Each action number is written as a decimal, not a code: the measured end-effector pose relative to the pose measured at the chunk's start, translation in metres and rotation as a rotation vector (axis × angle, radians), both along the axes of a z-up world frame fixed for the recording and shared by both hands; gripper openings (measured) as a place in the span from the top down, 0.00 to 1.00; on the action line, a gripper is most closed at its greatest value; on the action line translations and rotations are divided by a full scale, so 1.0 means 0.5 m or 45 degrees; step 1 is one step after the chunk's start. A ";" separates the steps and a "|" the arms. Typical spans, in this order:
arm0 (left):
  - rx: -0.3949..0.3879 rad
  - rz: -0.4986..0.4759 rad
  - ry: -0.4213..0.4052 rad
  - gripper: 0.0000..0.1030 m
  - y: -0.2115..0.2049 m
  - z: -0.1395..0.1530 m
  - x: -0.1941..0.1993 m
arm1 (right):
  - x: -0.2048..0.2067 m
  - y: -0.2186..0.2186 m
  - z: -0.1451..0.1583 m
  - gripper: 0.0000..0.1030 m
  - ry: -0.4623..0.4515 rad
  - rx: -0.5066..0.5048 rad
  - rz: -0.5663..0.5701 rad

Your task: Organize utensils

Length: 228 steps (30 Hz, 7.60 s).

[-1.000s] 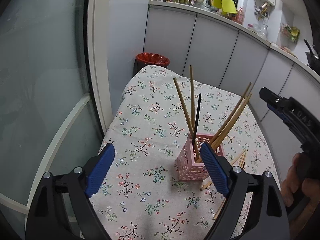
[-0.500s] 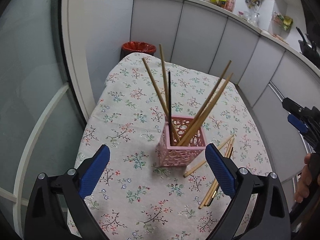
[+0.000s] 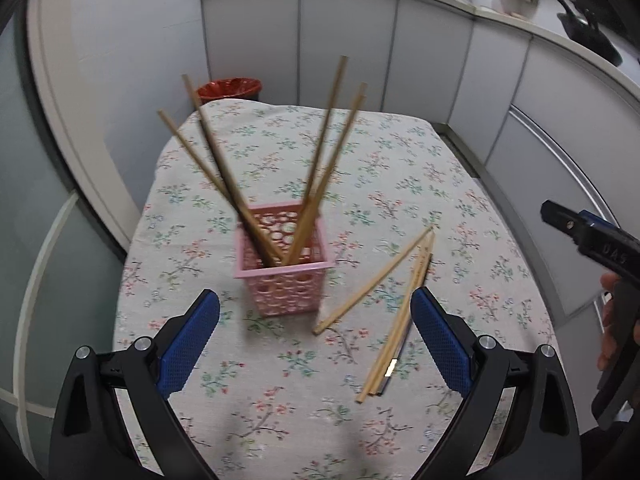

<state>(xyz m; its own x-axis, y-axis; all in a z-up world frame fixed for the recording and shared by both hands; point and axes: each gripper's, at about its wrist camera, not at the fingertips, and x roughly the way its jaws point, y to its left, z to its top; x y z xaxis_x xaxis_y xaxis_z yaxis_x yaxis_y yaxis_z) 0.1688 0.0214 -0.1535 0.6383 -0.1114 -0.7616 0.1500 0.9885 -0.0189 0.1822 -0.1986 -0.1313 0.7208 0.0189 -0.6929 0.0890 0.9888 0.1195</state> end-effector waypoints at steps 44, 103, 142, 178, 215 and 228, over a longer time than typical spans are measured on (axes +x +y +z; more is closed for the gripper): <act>0.153 -0.266 0.373 0.94 -0.281 -0.223 0.281 | 0.041 -0.198 -0.130 0.07 0.418 0.221 -0.039; -0.135 -0.118 -0.058 0.94 0.071 0.074 -0.023 | 0.255 0.165 -0.288 0.95 0.637 0.152 0.212; -0.165 -0.047 -0.159 0.94 0.100 0.123 -0.115 | -0.205 0.081 0.154 1.00 0.046 -0.036 0.139; -0.253 -0.110 -0.082 0.94 0.072 0.093 -0.022 | 0.049 -0.092 -0.220 0.58 0.767 0.246 -0.072; -0.164 -0.018 -0.111 0.94 0.107 0.075 -0.030 | 0.151 0.117 -0.288 0.95 0.641 -0.218 0.265; -0.203 0.039 -0.412 0.94 0.120 0.188 -0.100 | 0.008 0.127 -0.022 0.96 0.117 0.028 0.327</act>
<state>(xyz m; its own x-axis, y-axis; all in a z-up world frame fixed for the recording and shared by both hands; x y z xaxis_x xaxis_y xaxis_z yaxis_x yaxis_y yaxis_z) 0.1189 0.0816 -0.0597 0.8483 -0.1892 -0.4945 0.1434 0.9812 -0.1295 0.1860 -0.1348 -0.1423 0.6246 0.2091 -0.7524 -0.1531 0.9776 0.1446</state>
